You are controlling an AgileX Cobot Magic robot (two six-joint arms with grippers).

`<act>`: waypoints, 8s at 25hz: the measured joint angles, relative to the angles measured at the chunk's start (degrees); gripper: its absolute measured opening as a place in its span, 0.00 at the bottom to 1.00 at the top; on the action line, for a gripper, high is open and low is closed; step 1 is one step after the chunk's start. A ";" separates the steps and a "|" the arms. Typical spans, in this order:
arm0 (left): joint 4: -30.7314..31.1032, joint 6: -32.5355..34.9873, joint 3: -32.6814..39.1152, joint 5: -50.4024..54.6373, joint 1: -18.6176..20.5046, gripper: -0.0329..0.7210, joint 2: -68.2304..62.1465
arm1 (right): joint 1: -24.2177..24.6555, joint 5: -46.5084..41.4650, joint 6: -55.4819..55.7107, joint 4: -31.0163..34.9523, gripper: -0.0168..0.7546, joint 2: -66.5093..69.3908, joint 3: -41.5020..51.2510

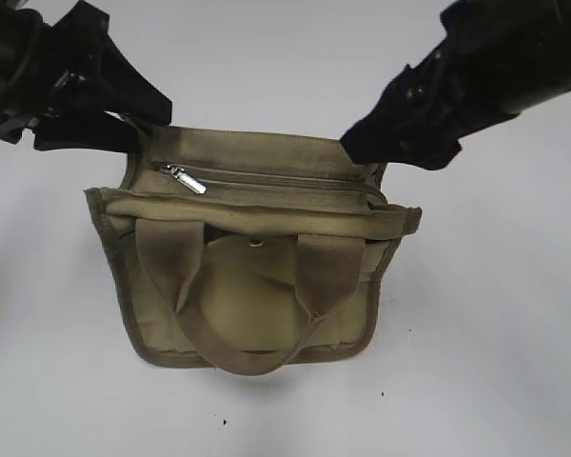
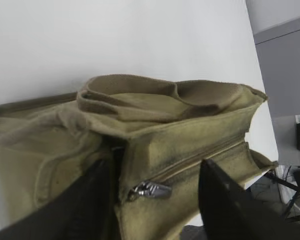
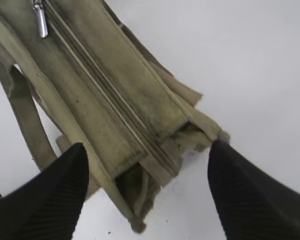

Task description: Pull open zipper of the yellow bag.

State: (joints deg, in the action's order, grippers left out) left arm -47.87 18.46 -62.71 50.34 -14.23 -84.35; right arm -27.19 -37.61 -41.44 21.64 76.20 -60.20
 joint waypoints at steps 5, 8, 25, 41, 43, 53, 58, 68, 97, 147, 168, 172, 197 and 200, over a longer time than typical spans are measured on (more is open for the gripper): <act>-1.67 0.00 -1.06 -0.96 -0.19 0.61 -3.84 | -4.74 0.00 -2.96 0.00 0.72 4.51 -5.44; -2.09 0.00 -1.75 -1.26 -0.96 0.53 -4.61 | -6.88 0.00 -4.10 0.00 0.67 7.18 -8.18; -0.92 0.00 -3.24 0.13 -1.65 0.08 -5.03 | -12.47 2.55 -6.09 0.06 0.63 23.84 -19.73; -0.36 0.00 -5.13 3.01 -1.69 0.08 -5.08 | -14.57 5.73 -4.50 -4.51 0.38 27.74 -20.35; -0.46 0.00 -5.13 3.24 -1.69 0.08 -5.08 | -14.63 5.78 -3.86 -5.45 0.29 27.93 -20.35; -1.61 0.00 -5.13 3.38 -1.69 0.08 -5.08 | -14.63 2.13 -3.26 -6.51 0.02 28.02 -20.53; -1.60 0.00 -5.13 4.20 -1.37 0.08 -5.08 | -13.50 -3.48 -1.44 -6.77 0.02 27.39 -20.99; -1.60 0.00 -5.24 4.38 0.15 0.07 -5.08 | -4.80 -20.06 10.04 -9.09 0.02 21.68 -20.87; -1.72 0.00 -5.40 4.61 0.39 0.07 -5.03 | 1.25 -22.98 -14.77 4.84 0.33 18.63 -20.38; -3.61 0.00 -5.59 8.12 0.39 0.16 -5.03 | 9.36 -31.68 7.18 -4.80 0.22 25.64 -20.20; 39.98 -16.11 8.98 11.01 0.57 0.69 40.52 | 9.40 -31.66 24.98 -7.61 0.72 -18.89 8.72; 45.12 -21.40 17.86 10.28 0.57 0.69 54.45 | 9.40 -30.00 25.26 -8.83 0.72 -33.72 19.13; 49.88 -15.85 33.04 10.60 0.57 0.69 83.45 | 9.40 -25.32 26.56 -12.18 0.72 -68.59 32.42; 49.81 -15.85 33.04 10.60 0.57 0.69 83.45 | 9.40 -25.27 26.56 -12.18 0.72 -68.59 32.42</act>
State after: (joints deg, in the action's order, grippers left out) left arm 1.94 2.61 -29.67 60.93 -13.66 -0.91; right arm -17.79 -62.88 -14.88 9.46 7.61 -27.78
